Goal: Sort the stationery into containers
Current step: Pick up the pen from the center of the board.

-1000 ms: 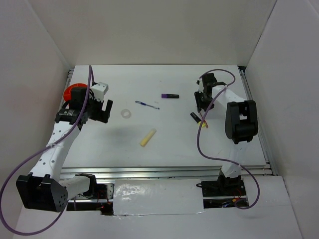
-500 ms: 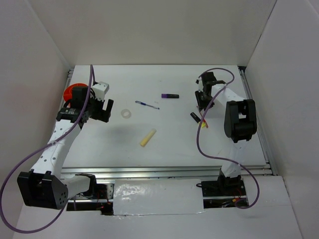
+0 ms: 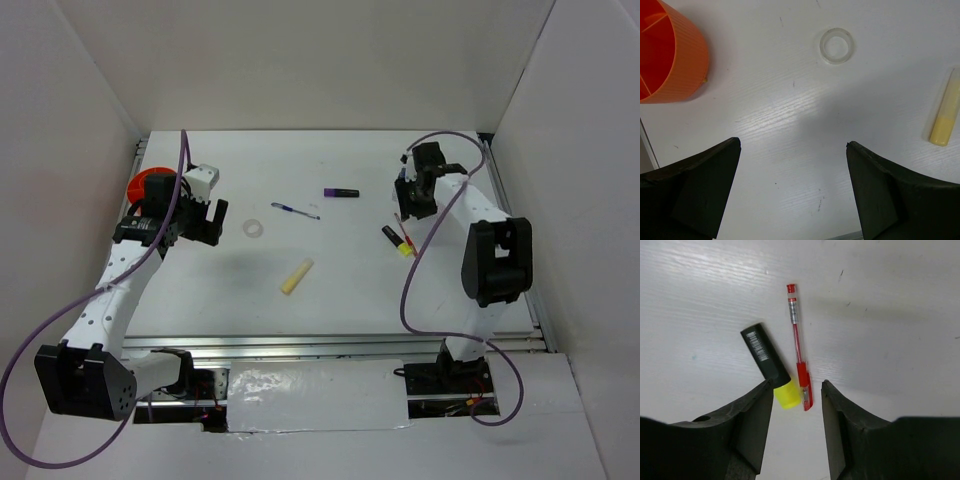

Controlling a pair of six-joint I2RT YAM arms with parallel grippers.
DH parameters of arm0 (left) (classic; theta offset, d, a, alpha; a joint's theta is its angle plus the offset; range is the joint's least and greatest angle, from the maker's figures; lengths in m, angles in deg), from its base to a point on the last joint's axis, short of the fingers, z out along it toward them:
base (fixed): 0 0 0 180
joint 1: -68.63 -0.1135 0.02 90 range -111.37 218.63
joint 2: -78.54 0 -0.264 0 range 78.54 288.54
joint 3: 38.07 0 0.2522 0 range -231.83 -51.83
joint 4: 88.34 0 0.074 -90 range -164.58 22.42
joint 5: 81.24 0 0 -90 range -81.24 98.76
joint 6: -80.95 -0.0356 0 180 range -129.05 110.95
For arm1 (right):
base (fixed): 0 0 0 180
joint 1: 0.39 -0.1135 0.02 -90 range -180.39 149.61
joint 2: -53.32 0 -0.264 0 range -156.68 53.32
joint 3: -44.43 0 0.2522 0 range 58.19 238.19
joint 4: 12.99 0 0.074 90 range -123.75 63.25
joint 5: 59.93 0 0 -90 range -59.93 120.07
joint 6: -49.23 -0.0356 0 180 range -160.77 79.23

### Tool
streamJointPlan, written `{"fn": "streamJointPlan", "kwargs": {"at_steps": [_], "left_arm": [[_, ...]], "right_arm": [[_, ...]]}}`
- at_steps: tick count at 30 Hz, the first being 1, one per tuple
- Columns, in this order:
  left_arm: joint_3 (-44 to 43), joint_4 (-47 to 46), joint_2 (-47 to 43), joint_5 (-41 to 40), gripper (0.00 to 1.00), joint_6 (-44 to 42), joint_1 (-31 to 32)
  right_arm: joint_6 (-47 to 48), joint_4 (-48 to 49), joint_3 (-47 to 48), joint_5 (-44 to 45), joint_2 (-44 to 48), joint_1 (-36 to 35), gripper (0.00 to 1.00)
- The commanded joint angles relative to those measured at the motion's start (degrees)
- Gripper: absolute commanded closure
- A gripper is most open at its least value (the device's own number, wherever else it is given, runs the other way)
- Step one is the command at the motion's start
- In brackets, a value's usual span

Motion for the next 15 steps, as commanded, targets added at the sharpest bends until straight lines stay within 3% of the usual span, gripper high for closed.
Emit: {"fn": "streamJointPlan", "kwargs": {"at_steps": [1, 7, 15], "left_arm": [[-0.16, -1.53, -1.26, 1.13, 0.01, 0.43, -0.05], [-0.16, -1.18, -1.52, 0.95, 0.01, 0.43, -0.05], [0.45, -1.09, -1.79, 0.16, 0.01, 0.16, -0.05]], "right_arm": [[-4.07, 2.44, -0.85, 0.42, 6.59, 0.63, 0.5], [-9.69, -0.36, 0.37, -0.1, 3.97, 1.69, 0.57], [-13.91, -1.43, 0.72, -0.63, -1.49, 2.92, 0.54]]}}
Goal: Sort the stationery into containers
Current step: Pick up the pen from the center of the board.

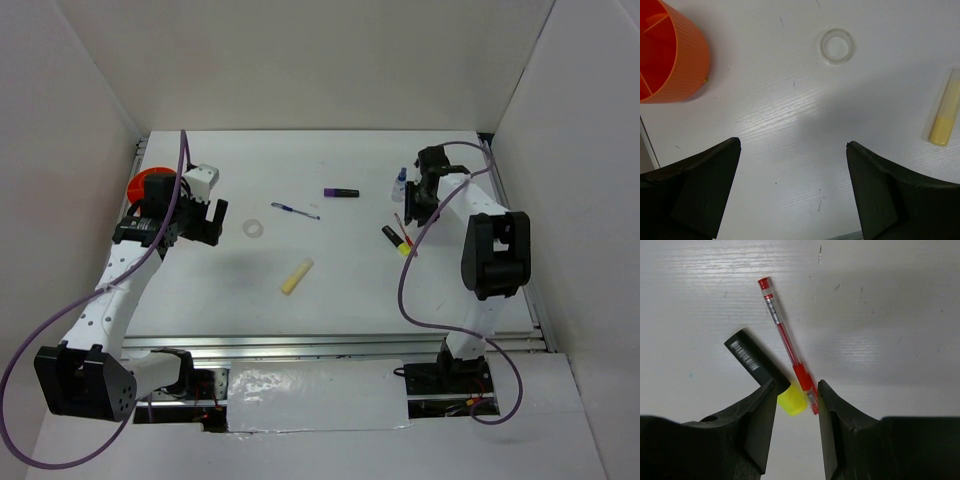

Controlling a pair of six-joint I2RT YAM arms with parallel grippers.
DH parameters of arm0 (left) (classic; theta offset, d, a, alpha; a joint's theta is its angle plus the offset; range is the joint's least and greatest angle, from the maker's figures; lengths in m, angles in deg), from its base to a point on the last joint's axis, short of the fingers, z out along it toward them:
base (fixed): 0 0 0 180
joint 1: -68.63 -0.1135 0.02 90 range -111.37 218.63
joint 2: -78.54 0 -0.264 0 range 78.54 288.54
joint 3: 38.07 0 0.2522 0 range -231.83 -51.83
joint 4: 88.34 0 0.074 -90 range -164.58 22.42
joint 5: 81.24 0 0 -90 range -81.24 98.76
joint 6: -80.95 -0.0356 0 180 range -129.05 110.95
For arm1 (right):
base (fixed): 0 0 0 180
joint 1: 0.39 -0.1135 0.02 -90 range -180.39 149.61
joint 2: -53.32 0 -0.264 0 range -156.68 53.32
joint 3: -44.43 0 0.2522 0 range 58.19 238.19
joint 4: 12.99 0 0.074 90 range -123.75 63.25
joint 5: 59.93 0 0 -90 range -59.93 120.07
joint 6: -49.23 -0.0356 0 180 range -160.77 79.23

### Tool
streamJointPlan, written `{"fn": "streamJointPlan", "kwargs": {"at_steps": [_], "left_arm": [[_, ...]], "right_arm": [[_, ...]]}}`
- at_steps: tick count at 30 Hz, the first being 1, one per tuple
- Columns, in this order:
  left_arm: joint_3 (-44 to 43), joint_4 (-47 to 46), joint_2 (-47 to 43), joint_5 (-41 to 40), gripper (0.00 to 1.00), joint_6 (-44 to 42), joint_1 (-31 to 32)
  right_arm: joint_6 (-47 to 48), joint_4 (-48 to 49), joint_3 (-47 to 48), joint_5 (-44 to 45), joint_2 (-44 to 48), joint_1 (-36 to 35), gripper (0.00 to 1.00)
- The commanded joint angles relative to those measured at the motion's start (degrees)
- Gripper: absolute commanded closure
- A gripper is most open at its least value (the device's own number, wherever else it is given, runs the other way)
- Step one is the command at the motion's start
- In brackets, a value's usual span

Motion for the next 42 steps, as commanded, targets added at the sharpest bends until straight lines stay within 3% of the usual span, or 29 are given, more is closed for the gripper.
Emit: {"fn": "streamJointPlan", "kwargs": {"at_steps": [1, 21, 28, 36, 38, 42], "left_arm": [[0.54, -1.2, -1.46, 0.23, 0.01, 0.25, -0.05], [0.98, -1.38, 0.3, -0.47, 0.01, 0.16, -0.05], [0.37, -1.2, 1.35, -1.35, 0.01, -0.1, -0.14], [0.54, -1.03, 0.92, -2.41, 0.01, -0.28, -0.05], [0.63, -1.02, 0.83, -2.58, 0.01, -0.28, -0.14], [0.72, -1.03, 1.26, -2.58, 0.01, -0.36, -0.14]], "right_arm": [[-3.62, -0.77, 0.94, 0.11, -1.09, 0.34, 0.54], [-4.33, -4.2, 7.01, -2.0, -11.56, 0.6, 0.53], [-2.66, -11.13, 15.35, -2.43, -16.74, 0.96, 0.61], [-1.6, -17.12, 21.51, -2.0, -21.05, 1.31, 0.62], [-1.43, -17.47, 21.34, -2.0, -21.14, 1.66, 0.66], [-0.9, -18.26, 20.9, -3.13, -21.32, 3.33, 0.84]]}}
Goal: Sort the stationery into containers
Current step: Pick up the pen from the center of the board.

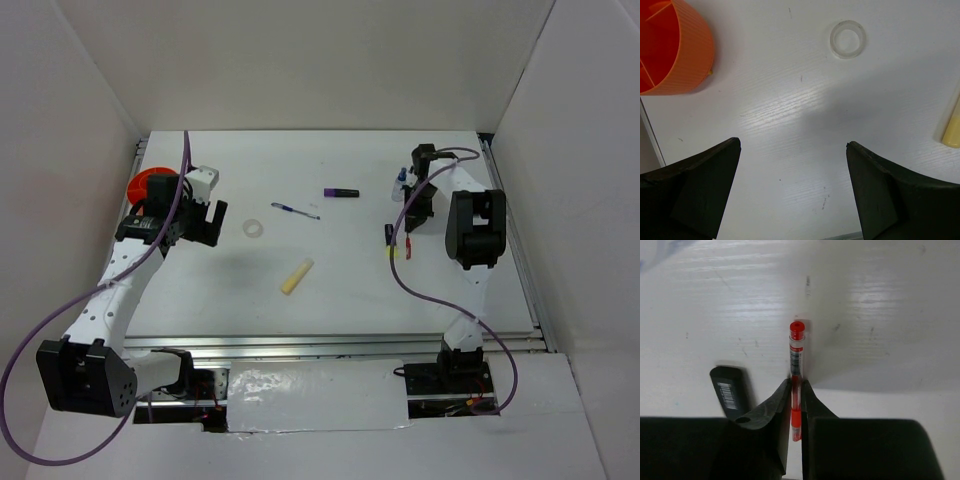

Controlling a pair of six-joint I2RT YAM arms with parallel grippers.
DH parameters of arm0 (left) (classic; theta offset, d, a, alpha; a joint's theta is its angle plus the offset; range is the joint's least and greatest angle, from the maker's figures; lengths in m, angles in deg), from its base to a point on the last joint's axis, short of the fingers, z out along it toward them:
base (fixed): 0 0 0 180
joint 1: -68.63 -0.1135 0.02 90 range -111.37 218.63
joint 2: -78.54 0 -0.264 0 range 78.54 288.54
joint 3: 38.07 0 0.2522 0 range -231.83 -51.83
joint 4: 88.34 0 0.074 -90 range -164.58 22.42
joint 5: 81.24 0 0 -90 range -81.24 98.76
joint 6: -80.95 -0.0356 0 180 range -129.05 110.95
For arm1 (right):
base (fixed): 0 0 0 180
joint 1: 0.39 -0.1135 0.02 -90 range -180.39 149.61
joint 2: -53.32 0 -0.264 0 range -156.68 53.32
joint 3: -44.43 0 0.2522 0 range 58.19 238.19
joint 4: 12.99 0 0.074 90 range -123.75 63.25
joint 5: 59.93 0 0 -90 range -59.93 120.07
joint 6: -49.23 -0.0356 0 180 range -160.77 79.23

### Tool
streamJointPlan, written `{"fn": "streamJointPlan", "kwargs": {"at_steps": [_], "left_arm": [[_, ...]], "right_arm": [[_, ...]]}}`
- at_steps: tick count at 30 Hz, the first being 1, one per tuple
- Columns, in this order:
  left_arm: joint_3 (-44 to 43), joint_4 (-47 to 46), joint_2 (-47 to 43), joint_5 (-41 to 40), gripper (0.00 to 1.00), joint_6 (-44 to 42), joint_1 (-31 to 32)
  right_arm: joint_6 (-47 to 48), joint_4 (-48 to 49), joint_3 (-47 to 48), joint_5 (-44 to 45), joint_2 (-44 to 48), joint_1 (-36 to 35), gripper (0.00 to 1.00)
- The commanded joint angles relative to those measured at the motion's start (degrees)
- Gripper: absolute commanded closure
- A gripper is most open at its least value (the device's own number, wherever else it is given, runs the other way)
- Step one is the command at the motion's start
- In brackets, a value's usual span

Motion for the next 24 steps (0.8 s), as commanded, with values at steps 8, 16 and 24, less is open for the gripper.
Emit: {"fn": "streamJointPlan", "kwargs": {"at_steps": [8, 16, 24], "left_arm": [[0.28, -1.75, -1.27, 0.22, 0.01, 0.12, -0.23], [0.8, -6.84, -9.09, 15.12, 0.01, -2.95, -0.14], [-4.88, -9.94, -10.25, 24.57, 0.01, -13.49, 11.88]], "right_arm": [[1.72, -0.44, -5.22, -3.61, 6.65, 3.63, 1.0], [6.82, -2.36, -6.21, -15.88, 20.03, 5.49, 1.0], [11.48, -10.97, -3.13, -38.3, 23.91, -0.04, 1.0]]}}
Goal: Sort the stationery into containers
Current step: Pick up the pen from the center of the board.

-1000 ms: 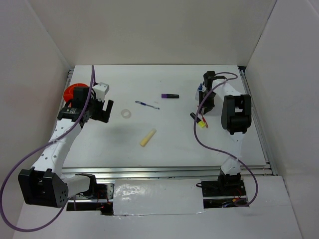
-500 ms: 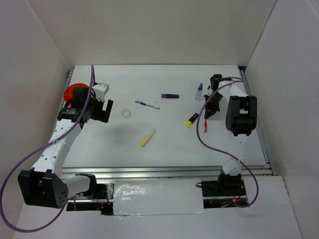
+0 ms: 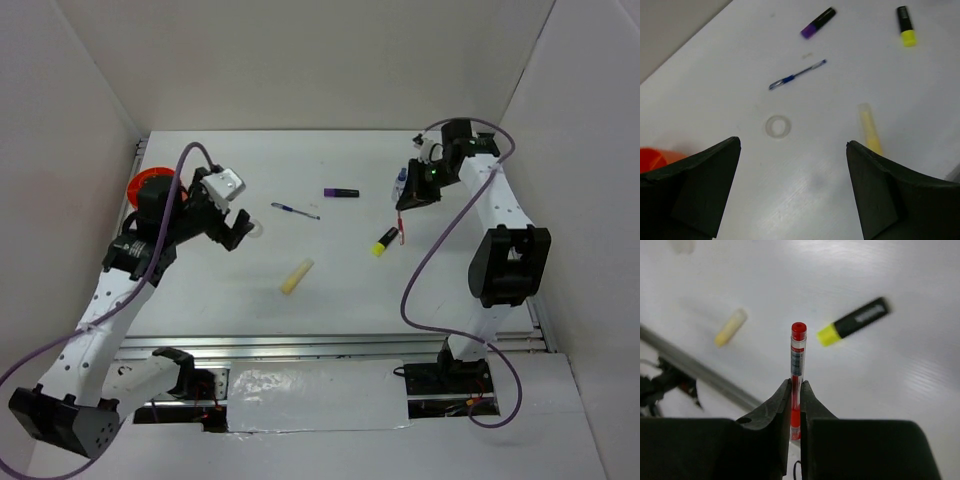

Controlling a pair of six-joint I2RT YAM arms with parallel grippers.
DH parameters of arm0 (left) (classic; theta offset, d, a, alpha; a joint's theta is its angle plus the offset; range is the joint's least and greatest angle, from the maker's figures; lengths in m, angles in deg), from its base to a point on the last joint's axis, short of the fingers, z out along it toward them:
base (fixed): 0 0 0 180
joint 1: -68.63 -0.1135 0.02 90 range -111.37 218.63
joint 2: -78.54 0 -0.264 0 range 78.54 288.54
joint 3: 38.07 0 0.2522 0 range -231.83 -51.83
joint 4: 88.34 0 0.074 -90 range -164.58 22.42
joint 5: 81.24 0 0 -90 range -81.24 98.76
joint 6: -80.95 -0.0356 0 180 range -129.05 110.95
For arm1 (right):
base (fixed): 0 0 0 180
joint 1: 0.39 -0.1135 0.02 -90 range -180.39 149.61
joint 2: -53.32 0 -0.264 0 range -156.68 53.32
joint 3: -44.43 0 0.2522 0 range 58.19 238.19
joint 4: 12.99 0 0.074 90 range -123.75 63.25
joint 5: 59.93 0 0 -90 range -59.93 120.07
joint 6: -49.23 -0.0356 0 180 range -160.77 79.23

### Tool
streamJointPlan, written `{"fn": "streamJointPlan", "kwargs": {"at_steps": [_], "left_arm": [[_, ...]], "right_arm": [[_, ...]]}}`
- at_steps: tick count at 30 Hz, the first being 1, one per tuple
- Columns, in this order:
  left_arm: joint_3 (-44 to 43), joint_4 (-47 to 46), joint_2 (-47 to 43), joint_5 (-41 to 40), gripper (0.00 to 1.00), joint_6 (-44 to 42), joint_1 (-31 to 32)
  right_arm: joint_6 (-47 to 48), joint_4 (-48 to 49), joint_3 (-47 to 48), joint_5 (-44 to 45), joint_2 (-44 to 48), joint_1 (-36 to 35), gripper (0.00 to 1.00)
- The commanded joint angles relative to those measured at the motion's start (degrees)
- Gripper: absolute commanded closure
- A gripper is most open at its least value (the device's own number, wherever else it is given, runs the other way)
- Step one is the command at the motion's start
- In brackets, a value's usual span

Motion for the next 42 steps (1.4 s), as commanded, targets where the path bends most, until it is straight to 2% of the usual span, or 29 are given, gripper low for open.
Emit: {"fn": "streamJointPlan", "kwargs": {"at_steps": [1, 3, 6, 7, 10, 14, 16, 18, 23, 31, 35, 42], "left_arm": [[-6.12, -0.99, 3.67, 5.03, 0.01, -8.82, 6.93], [-8.33, 2.08, 4.83, -0.94, 0.01, -19.42, 19.8], [-6.59, 0.18, 4.57, -8.77, 0.02, -25.61, 29.68], [-5.79, -0.1, 4.57, -10.52, 0.03, -29.8, 36.24], [-1.84, -3.25, 5.35, -17.91, 0.09, -36.85, 47.86], [2.02, -7.56, 7.82, -19.33, 0.17, -42.75, 55.71], [4.66, -11.33, 8.08, -23.19, 0.2, -47.57, 58.88], [6.69, -14.95, 8.96, -23.46, 0.25, -49.78, 59.86], [4.94, -13.72, 12.56, -22.32, 0.31, -49.62, 60.12], [7.13, -18.81, 16.26, -24.69, 0.28, -51.73, 60.56], [7.66, -19.61, 17.48, -24.78, 0.26, -52.78, 60.74], [5.3, -15.84, 21.7, -23.64, 0.32, -52.87, 60.65]], "right_arm": [[4.81, -7.78, 1.38, -16.26, 0.02, -4.61, 1.0], [5.26, -7.97, 0.24, -21.46, 0.36, -7.6, 1.0], [4.83, -6.84, -0.82, -21.3, 1.5, -11.73, 1.0], [4.56, -6.83, -1.34, -21.82, 1.77, -12.35, 1.0], [4.74, -7.36, -2.05, -22.79, 2.29, -14.81, 1.0], [3.17, -6.57, -4.16, -23.24, 3.17, -17.27, 1.0], [2.28, -5.78, -5.56, -22.09, 3.53, -18.85, 1.0], [1.14, -5.25, -6.27, -21.57, 3.44, -19.99, 0.99], [-2.27, -4.55, -6.89, -19.46, 2.74, -21.75, 1.0], [-4.66, -3.58, -6.98, -13.4, 1.07, -26.15, 1.0], [-4.75, -4.11, -5.66, -13.13, -0.07, -26.59, 1.0], [-4.75, -4.46, -5.04, -13.13, -0.52, -26.94, 1.0]]}}
